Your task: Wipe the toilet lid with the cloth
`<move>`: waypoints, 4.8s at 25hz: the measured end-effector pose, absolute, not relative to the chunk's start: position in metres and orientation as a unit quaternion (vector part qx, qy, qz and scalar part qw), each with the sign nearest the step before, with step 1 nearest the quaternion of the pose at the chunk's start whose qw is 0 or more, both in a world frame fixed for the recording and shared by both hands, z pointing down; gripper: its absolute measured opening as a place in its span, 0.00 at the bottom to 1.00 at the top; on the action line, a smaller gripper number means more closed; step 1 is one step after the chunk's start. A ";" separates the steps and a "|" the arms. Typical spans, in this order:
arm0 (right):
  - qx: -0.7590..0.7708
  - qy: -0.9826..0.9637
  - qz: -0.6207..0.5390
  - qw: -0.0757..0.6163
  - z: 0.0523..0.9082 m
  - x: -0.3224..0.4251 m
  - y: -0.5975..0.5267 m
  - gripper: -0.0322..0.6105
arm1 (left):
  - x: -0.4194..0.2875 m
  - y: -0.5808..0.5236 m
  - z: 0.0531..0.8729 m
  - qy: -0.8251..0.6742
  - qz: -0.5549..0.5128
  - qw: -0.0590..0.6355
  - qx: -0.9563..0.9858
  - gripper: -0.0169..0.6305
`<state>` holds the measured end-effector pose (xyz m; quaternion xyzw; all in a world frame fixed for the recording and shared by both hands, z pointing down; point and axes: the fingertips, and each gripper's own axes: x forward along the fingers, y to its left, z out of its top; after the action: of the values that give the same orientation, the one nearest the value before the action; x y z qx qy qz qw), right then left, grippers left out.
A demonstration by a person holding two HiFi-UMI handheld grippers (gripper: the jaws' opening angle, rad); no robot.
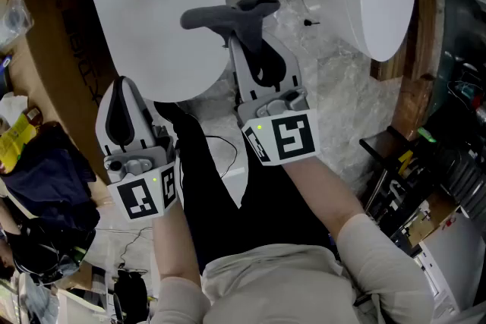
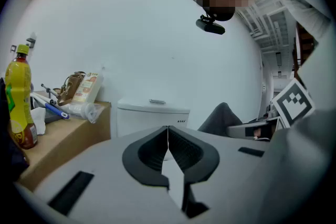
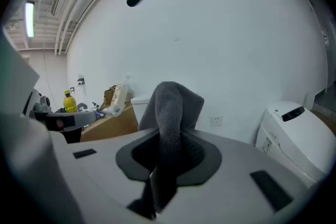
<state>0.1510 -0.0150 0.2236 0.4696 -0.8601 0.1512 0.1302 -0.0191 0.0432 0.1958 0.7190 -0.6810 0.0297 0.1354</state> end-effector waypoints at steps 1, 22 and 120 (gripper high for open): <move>0.469 -0.860 0.152 0.130 0.224 0.149 -0.015 0.16 | -0.020 0.043 0.196 -0.681 0.028 0.136 0.719 0.05; 0.402 -0.871 0.056 0.276 0.300 0.130 -0.038 0.16 | -0.028 0.043 0.218 -0.683 0.039 0.156 0.712 0.05; 0.017 -0.731 -0.334 0.594 0.456 0.041 -0.100 0.16 | -0.054 0.086 0.260 -0.697 0.050 0.218 0.681 0.05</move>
<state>0.0408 -0.1002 0.4560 0.0168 -0.7312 -0.3341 0.5945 -0.0544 0.0858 0.2600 0.6813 -0.6969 0.0499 0.2184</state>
